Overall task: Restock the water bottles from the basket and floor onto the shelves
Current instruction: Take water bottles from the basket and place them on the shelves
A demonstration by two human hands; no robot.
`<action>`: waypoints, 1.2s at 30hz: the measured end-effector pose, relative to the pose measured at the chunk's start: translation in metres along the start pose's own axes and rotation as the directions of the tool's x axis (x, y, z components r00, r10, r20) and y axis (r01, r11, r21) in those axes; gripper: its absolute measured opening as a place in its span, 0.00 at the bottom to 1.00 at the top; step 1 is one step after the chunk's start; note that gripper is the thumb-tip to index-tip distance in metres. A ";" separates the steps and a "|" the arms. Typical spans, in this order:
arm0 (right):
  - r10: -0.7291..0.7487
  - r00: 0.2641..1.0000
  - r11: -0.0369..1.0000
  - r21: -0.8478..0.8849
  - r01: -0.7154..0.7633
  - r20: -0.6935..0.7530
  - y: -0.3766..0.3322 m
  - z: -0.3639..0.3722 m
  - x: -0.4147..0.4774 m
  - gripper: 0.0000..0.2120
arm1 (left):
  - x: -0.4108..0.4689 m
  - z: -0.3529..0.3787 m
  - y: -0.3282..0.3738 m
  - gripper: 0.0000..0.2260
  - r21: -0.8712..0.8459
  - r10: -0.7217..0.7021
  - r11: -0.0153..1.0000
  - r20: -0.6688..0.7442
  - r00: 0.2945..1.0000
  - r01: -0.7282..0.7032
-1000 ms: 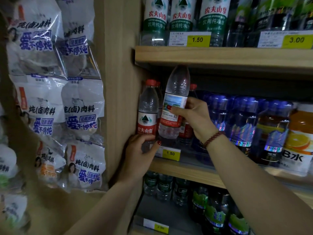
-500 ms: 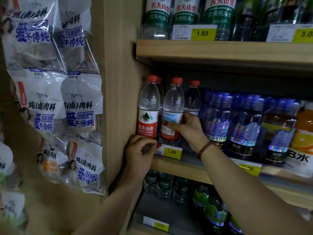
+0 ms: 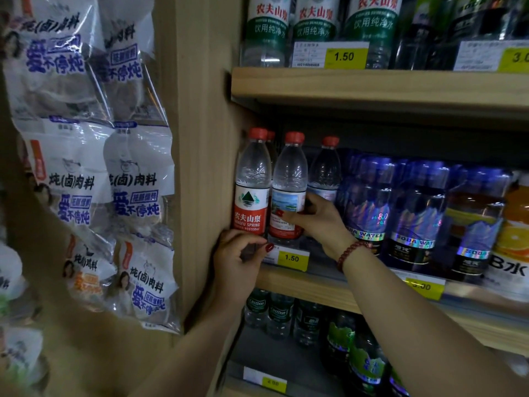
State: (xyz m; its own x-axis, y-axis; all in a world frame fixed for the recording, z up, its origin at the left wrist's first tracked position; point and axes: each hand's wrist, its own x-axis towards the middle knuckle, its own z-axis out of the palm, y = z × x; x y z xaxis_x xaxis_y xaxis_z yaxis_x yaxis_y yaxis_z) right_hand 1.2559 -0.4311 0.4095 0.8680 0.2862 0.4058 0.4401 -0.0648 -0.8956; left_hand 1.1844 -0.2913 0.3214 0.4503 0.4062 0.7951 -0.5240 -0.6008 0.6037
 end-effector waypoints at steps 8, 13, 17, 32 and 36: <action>0.018 1.000 0.998 -0.057 -0.018 0.008 -0.002 0.002 -0.001 0.20 | 0.000 0.000 0.003 0.07 0.006 -0.014 1.000 0.005 1.000 0.014; 0.036 0.999 0.992 -0.118 -0.038 -0.016 -0.004 0.004 -0.003 0.20 | 0.000 -0.002 0.008 0.06 -0.007 -0.040 0.999 0.040 0.998 0.040; 0.023 0.999 0.977 -0.213 -0.032 -0.043 -0.006 0.004 -0.008 0.20 | 0.001 -0.003 0.009 0.07 -0.029 -0.040 0.999 0.043 0.998 0.041; -0.277 0.961 0.763 -0.612 0.208 -0.020 -0.010 -0.071 -0.167 0.22 | -0.064 -0.003 0.078 0.10 0.134 0.124 0.976 0.304 0.945 -0.171; -0.219 0.972 0.663 -0.744 0.080 -0.090 0.006 -0.127 -0.248 0.20 | -0.123 0.020 0.126 0.10 0.101 0.166 0.970 0.386 0.907 -0.220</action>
State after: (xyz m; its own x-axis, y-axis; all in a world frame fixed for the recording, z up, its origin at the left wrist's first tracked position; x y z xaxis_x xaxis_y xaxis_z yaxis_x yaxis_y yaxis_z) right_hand 1.0724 -0.6238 0.3267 0.7677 0.2059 0.6068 0.5327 -0.7315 -0.4257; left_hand 1.0775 -0.4310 0.2981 0.6010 0.0031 0.7993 -0.5348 -0.7416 0.4049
